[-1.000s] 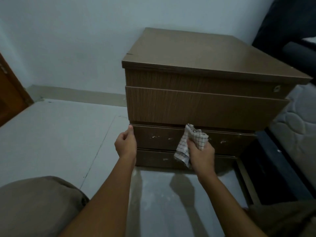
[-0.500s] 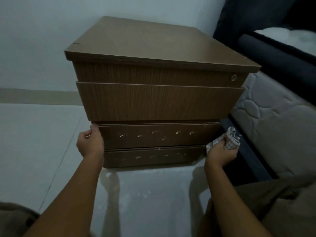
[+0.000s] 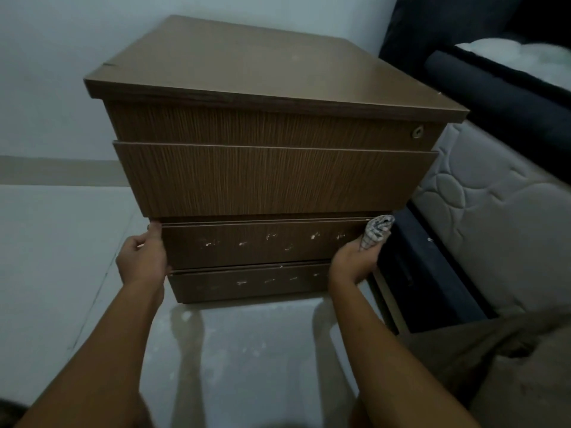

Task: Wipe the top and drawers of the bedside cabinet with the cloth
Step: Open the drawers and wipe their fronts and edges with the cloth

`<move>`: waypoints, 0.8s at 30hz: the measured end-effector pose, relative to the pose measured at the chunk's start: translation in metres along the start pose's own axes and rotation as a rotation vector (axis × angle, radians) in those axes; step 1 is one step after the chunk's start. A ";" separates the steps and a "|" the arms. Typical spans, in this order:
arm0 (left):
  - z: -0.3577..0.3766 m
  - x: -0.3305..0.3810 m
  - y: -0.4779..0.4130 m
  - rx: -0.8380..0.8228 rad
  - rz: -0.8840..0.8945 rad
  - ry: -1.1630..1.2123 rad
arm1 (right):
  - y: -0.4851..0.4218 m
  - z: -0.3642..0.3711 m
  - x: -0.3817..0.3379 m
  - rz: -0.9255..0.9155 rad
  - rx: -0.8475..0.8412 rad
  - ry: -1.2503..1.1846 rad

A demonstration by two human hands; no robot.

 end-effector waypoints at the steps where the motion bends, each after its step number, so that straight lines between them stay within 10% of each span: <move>1: 0.000 0.001 0.001 -0.013 -0.002 -0.002 | 0.006 0.005 0.002 -0.004 0.020 0.023; 24: -0.024 0.019 -0.007 -0.184 -0.088 0.004 | 0.176 0.128 0.020 -0.226 -0.238 0.027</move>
Point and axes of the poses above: each hand's wrist, its own y-axis away from the middle knuckle, its own z-axis out of the palm, x = y × z, the point moved 1 cm from there along -y, towards the middle knuckle, and after that the axes turned 10 degrees about -x, right-handed, at the moved point
